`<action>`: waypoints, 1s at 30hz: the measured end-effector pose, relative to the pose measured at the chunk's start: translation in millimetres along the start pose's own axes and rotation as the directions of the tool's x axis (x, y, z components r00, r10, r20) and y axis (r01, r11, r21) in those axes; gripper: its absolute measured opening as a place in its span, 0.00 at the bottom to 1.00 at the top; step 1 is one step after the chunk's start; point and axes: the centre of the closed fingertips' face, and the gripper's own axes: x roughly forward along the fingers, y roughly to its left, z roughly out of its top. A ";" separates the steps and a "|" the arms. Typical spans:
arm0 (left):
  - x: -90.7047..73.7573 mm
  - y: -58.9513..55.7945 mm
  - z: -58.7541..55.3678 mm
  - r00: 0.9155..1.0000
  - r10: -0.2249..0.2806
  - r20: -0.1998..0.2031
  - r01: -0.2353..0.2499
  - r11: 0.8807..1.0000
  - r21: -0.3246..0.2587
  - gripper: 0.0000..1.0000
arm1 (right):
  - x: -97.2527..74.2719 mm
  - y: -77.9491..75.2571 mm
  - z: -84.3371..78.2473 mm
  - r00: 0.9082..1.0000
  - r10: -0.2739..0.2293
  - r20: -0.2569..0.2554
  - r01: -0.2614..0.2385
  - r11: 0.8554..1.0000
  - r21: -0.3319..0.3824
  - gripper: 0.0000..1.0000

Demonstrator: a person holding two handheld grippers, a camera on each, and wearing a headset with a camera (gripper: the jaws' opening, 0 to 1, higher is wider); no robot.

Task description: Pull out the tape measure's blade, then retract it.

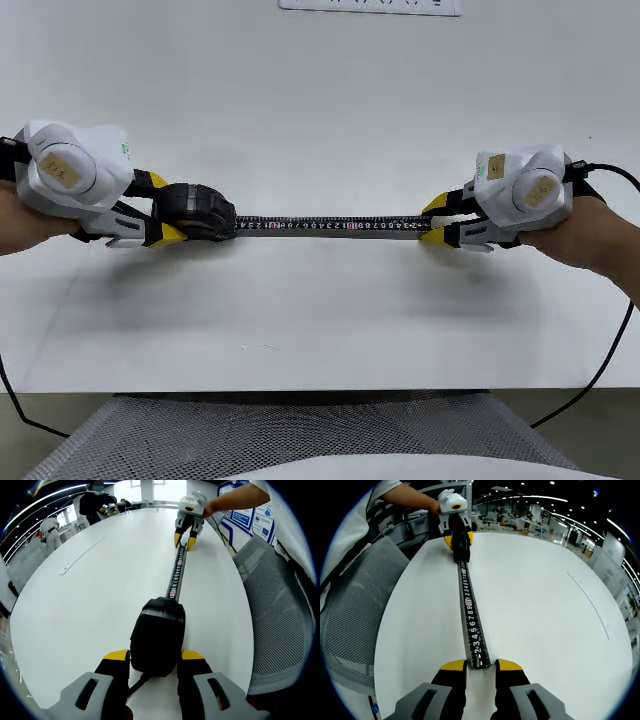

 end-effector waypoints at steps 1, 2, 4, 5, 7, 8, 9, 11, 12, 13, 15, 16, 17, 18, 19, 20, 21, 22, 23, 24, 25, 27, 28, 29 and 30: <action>0.6 -0.5 0.1 1.000 -0.003 -0.001 0.003 1.000 -0.007 0.34 | -0.1 -0.7 -0.3 1.000 -0.002 -0.002 0.002 1.000 -0.001 0.19; 1.0 -1.0 0.6 1.000 -0.006 0.002 0.006 1.000 -0.008 0.33 | -0.6 -0.7 -0.3 1.000 0.001 0.000 -0.001 1.000 0.000 0.19; 1.7 -0.6 1.5 1.000 -0.003 0.004 0.003 1.000 -0.003 0.32 | -0.5 0.7 -0.3 1.000 0.008 0.001 -0.008 1.000 0.011 0.20; 2.0 -0.6 1.4 1.000 -0.005 0.002 0.005 1.000 -0.005 0.32 | -0.3 0.2 -1.0 1.000 0.005 -0.005 -0.005 1.000 -0.001 0.20; 1.8 -1.1 1.8 1.000 -0.009 0.004 0.010 1.000 -0.004 0.31 | -0.1 0.9 -0.4 1.000 0.008 -0.002 -0.008 1.000 0.004 0.20; 1.8 -0.9 1.8 1.000 -0.010 0.002 0.010 1.000 -0.002 0.31 | -0.2 0.8 -0.2 1.000 0.005 -0.001 -0.005 1.000 0.003 0.20; 1.5 -1.0 2.3 1.000 -0.011 0.005 0.011 1.000 -0.005 0.31 | -0.6 0.5 0.4 1.000 0.003 0.001 -0.003 1.000 0.004 0.19; 0.8 -0.6 2.4 1.000 -0.008 0.006 0.008 1.000 -0.005 0.31 | -2.8 0.3 3.4 1.000 0.002 0.019 -0.002 1.000 0.016 0.20; 0.2 -1.3 2.4 1.000 -0.009 0.006 0.009 1.000 -0.006 0.31 | -4.6 0.1 4.6 1.000 0.000 0.028 0.000 1.000 0.026 0.20; -0.3 -1.9 2.5 1.000 -0.009 0.006 0.009 1.000 -0.005 0.32 | -5.3 -0.7 5.4 0.999 -0.006 0.033 0.005 0.999 0.033 0.21; -1.8 -2.6 3.0 1.000 -0.004 0.006 0.004 1.000 -0.006 0.35 | -7.8 -0.4 10.7 0.998 -0.013 0.066 0.008 0.997 0.071 0.23; -2.8 -3.2 3.2 1.000 -0.002 0.007 0.002 1.000 -0.009 0.36 | -9.0 -0.3 12.0 0.997 -0.017 0.072 0.012 0.997 0.079 0.25; -4.4 -2.8 3.4 1.000 0.007 0.011 -0.007 1.000 -0.012 0.37 | -9.3 0.7 12.8 0.997 -0.020 0.080 0.012 0.995 0.103 0.27; -5.4 -1.8 3.5 1.000 0.015 0.014 -0.014 1.000 -0.019 0.38 | -9.7 1.3 13.1 0.996 -0.023 0.082 0.013 0.993 0.119 0.30; -6.9 -1.1 3.4 1.000 0.021 0.019 -0.021 0.999 -0.039 0.41 | -10.4 3.1 14.6 0.996 -0.025 0.088 0.013 0.990 0.140 0.33; -8.1 -0.5 3.9 0.999 0.028 0.026 -0.027 0.998 -0.057 0.43 | -11.2 3.0 15.7 0.995 -0.035 0.093 0.022 0.990 0.139 0.34; -9.5 0.4 6.7 0.998 0.039 0.049 -0.035 0.996 -0.079 0.45 | -11.7 2.7 16.3 0.994 -0.045 0.097 0.031 0.989 0.142 0.35; -12.3 -0.5 7.3 0.997 0.040 0.062 -0.034 0.995 -0.096 0.46 | -12.6 2.9 15.8 0.994 -0.058 0.095 0.042 0.987 0.154 0.37; -13.8 0.3 7.4 0.996 0.052 0.067 -0.045 0.994 -0.104 0.46 | -13.0 3.9 16.1 0.993 -0.060 0.097 0.044 0.985 0.165 0.38; -15.7 1.0 7.6 0.995 0.064 0.075 -0.056 0.992 -0.110 0.47 | -14.2 4.6 16.6 0.992 -0.073 0.103 0.055 0.983 0.173 0.39; -16.6 0.5 6.7 0.995 0.065 0.074 -0.056 0.991 -0.120 0.49 | -14.9 4.6 16.6 0.991 -0.085 0.103 0.066 0.982 0.175 0.41; -20.9 2.2 8.8 0.991 0.090 0.100 -0.073 0.984 -0.162 0.51 | -16.1 8.8 16.6 0.991 -0.088 0.103 0.067 0.980 0.190 0.45; -22.6 1.4 8.7 0.991 0.091 0.102 -0.073 0.983 -0.169 0.50 | -16.7 10.5 16.5 0.990 -0.092 0.105 0.071 0.980 0.188 0.46; -24.7 0.9 8.5 0.989 0.100 0.106 -0.080 0.981 -0.177 0.51 | -17.7 11.5 16.0 0.989 -0.104 0.101 0.083 0.978 0.190 0.47; -25.9 0.1 8.3 0.989 0.103 0.108 -0.082 0.979 -0.184 0.51 | -18.6 12.0 15.5 0.989 -0.112 0.100 0.091 0.977 0.195 0.49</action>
